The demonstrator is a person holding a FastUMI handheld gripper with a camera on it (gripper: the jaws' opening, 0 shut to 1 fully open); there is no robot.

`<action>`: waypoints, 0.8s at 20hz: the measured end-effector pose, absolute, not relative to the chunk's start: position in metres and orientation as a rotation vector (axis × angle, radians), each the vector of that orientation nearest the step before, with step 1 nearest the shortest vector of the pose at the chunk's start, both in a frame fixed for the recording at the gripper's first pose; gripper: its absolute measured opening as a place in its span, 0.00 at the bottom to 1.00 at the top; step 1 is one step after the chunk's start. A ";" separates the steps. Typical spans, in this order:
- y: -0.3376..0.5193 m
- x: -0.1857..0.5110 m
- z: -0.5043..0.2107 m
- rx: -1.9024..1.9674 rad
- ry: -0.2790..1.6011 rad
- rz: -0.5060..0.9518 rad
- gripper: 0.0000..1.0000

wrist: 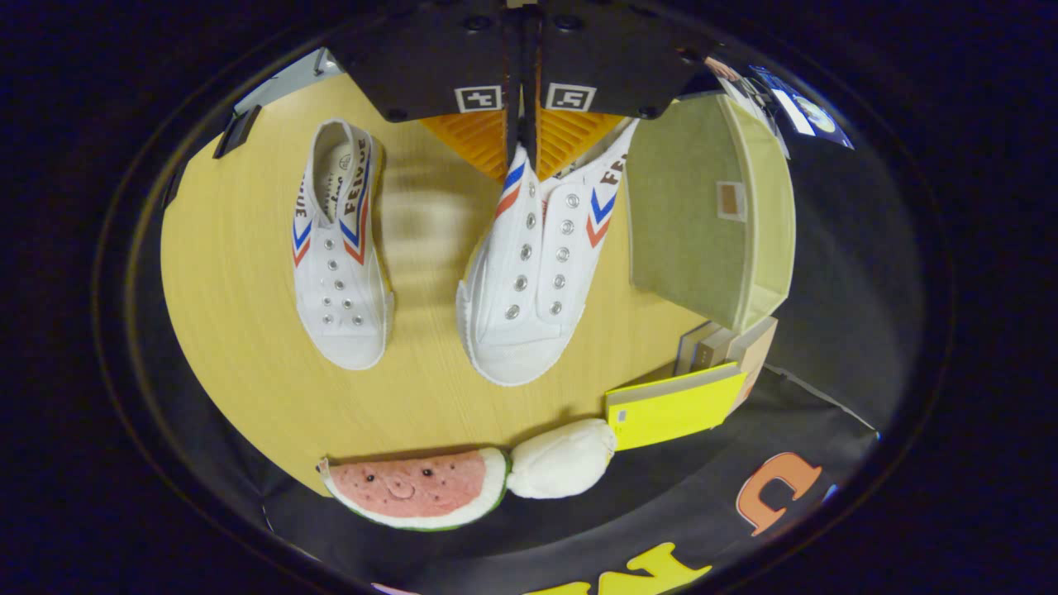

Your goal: Open the storage box then place both shoes into the box .Put the left shoe in first, then the right shoe, with the right side of both shoes facing outward in a uniform manner.

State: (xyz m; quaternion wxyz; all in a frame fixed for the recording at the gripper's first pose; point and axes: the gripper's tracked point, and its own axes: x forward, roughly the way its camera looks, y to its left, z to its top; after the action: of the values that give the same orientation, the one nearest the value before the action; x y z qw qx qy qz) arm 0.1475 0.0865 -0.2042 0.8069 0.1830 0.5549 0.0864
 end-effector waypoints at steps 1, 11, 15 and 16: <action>0.095 0.147 -0.191 0.392 1.166 0.188 0.06; 0.209 0.139 -0.087 0.384 1.021 0.309 0.06; 0.264 0.130 -0.089 0.343 1.029 0.347 0.06; 0.279 0.128 -0.093 0.337 1.037 0.354 0.06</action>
State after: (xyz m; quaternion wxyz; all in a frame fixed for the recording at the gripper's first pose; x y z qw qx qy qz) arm 0.1282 0.2789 -0.0928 0.8401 0.1592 0.4908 0.1673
